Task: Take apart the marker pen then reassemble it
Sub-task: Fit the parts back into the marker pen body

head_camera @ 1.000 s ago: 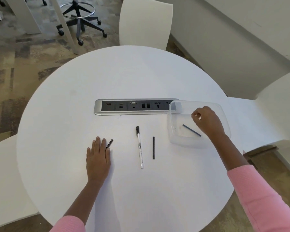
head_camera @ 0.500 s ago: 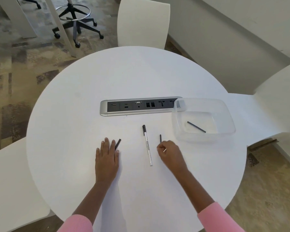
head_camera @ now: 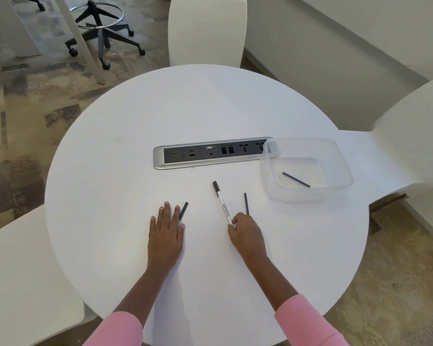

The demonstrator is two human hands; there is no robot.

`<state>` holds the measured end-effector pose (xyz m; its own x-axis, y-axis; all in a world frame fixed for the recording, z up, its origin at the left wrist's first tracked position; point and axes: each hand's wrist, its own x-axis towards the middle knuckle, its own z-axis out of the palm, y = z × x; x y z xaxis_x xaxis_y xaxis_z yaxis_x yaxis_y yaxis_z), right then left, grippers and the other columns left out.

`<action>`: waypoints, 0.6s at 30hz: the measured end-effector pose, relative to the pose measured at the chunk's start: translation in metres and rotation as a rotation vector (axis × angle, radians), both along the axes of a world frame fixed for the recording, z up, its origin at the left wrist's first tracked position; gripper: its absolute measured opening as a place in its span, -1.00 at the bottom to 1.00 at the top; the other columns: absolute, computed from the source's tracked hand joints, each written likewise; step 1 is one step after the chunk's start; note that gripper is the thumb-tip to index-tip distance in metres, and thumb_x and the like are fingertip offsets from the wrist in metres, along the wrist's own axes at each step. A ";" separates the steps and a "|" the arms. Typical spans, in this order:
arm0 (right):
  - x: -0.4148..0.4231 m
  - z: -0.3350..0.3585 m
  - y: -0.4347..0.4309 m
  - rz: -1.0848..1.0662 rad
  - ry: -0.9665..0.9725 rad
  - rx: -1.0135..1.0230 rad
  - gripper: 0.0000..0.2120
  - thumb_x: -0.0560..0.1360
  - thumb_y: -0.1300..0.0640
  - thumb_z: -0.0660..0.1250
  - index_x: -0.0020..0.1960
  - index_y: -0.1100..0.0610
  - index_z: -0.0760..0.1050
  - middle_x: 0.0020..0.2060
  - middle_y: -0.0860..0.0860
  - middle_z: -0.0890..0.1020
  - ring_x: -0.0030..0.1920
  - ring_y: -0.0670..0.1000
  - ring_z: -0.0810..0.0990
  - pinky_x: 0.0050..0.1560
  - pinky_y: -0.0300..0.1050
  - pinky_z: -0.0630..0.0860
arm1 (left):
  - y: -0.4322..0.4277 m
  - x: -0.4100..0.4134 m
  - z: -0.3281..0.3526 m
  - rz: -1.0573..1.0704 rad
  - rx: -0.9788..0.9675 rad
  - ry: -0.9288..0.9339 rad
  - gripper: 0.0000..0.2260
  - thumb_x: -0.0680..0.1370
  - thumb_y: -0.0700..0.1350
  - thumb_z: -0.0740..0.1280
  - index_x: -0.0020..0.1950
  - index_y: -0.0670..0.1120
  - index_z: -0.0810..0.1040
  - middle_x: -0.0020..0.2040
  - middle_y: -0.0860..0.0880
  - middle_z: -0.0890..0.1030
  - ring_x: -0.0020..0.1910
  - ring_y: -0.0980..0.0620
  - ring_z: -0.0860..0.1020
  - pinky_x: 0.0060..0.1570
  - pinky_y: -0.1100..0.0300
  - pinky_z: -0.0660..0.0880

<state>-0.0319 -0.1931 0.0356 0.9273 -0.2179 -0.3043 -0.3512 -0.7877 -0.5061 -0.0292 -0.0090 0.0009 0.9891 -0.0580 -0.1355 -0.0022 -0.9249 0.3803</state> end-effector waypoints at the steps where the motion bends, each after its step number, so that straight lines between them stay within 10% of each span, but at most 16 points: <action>1: 0.000 -0.001 0.001 0.005 0.003 -0.013 -0.83 0.50 0.19 0.19 0.02 0.27 0.42 0.01 0.18 0.55 0.01 0.19 0.51 -0.02 -0.01 0.44 | 0.000 0.000 0.000 0.000 -0.004 -0.002 -0.39 0.49 0.07 -0.23 0.45 -0.15 0.19 0.49 -0.22 0.16 0.47 -0.18 0.15 0.43 -0.10 0.06; 10: -0.005 0.005 0.003 -0.084 -0.019 0.162 -0.96 0.42 0.22 0.25 -0.20 0.11 0.40 -0.28 0.03 0.50 -0.23 0.01 0.42 -0.23 -0.17 0.32 | -0.002 0.000 0.005 -0.016 -0.129 -0.098 -0.55 0.57 -0.08 0.02 0.44 -0.20 0.21 0.46 -0.26 0.23 0.46 -0.20 0.19 0.43 -0.09 0.13; 18: -0.018 0.015 0.012 -0.225 -0.112 0.511 -0.96 0.40 0.19 0.34 -0.23 0.09 0.50 -0.42 -0.09 0.51 -0.45 -0.20 0.44 -0.42 -0.41 0.38 | -0.034 -0.005 0.021 0.149 -0.645 -0.078 -0.72 0.60 -0.17 0.11 0.27 -0.18 0.44 0.21 -0.05 0.53 0.29 -0.02 0.40 0.23 0.41 0.20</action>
